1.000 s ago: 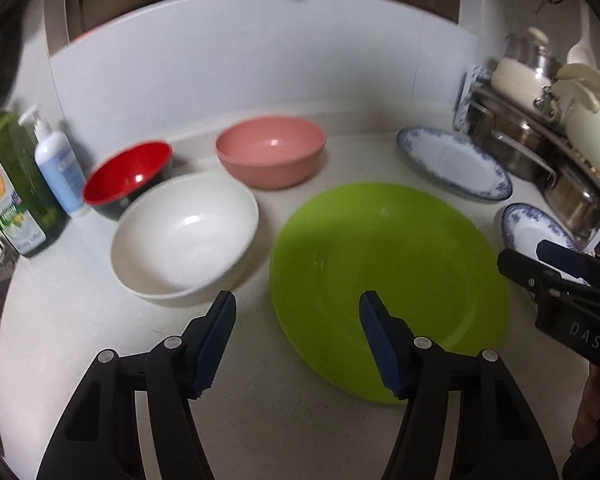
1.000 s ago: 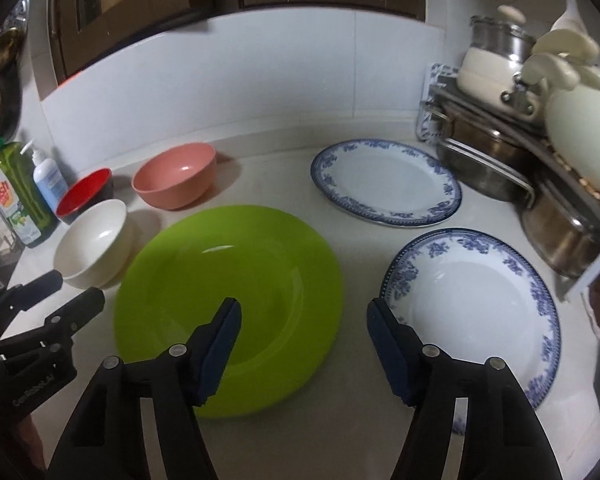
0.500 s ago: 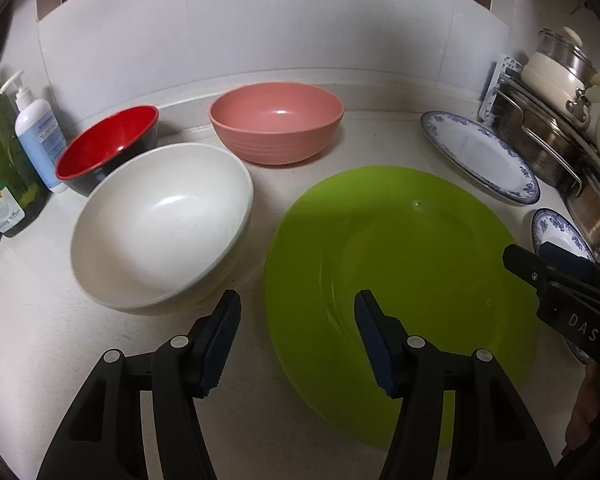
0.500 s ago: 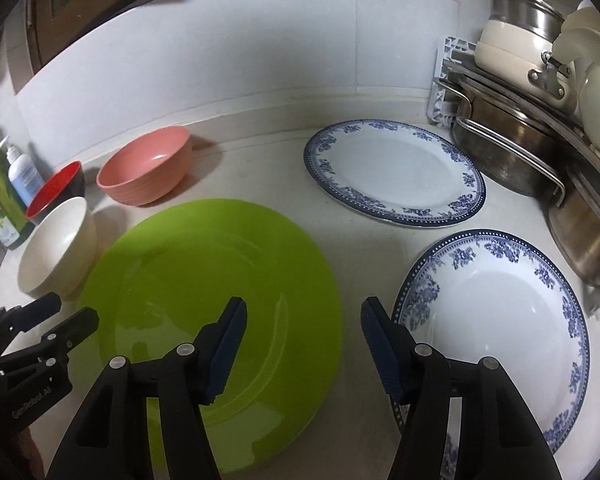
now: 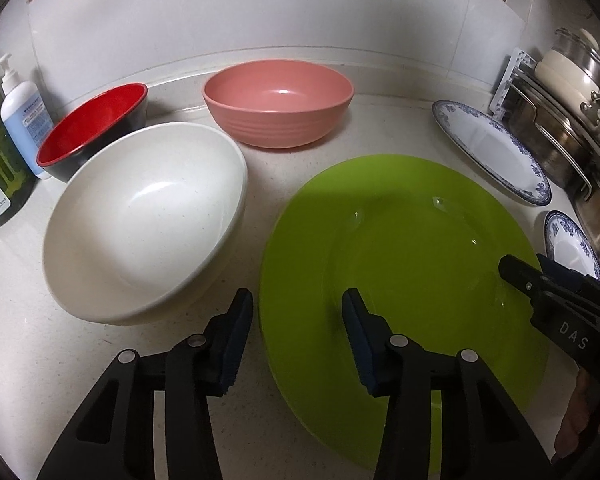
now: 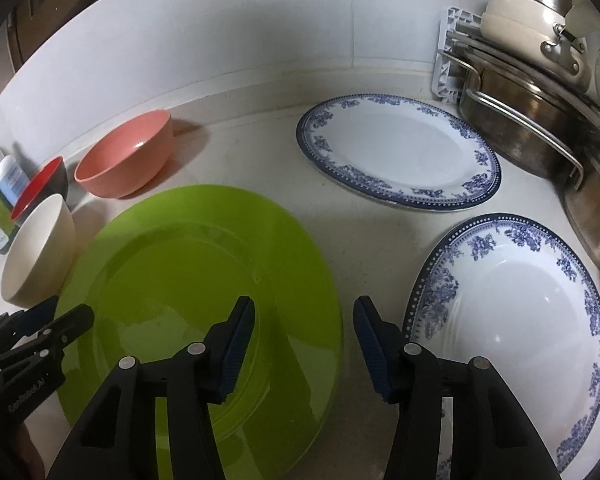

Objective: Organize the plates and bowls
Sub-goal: 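Close both grippers on the green plate rim and lift it, then carry the green plate with both grippers toward the counter by the sink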

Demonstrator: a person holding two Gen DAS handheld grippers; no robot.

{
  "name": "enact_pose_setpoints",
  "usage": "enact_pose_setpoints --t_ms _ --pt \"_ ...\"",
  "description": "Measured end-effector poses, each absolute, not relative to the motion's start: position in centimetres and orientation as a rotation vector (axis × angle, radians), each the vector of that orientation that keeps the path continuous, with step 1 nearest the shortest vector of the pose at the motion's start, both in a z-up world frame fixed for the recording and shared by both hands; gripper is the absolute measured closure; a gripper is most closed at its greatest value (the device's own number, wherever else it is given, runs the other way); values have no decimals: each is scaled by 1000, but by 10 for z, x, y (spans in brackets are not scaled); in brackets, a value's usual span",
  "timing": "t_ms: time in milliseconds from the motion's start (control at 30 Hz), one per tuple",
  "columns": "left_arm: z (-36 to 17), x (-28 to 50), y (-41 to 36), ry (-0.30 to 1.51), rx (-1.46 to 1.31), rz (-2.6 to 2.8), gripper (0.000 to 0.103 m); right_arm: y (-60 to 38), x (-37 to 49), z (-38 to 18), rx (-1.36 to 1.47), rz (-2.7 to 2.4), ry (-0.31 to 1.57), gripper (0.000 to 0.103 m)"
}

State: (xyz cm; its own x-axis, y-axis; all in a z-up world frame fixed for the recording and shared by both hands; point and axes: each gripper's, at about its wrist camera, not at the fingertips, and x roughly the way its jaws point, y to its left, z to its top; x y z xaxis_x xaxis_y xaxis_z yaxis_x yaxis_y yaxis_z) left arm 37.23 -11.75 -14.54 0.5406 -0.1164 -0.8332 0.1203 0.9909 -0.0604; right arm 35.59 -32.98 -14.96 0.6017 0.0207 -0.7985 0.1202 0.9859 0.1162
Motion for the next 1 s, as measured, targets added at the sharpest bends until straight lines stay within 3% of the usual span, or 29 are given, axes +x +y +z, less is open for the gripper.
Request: enact_pose_setpoints --t_ms 433,1000 --pt "-145 373 -118 990 -1 -150 64 -329 358 -152 180 -46 944 61" --pt "-116 352 -110 935 -9 -173 64 -320 332 -124 154 -68 917 62"
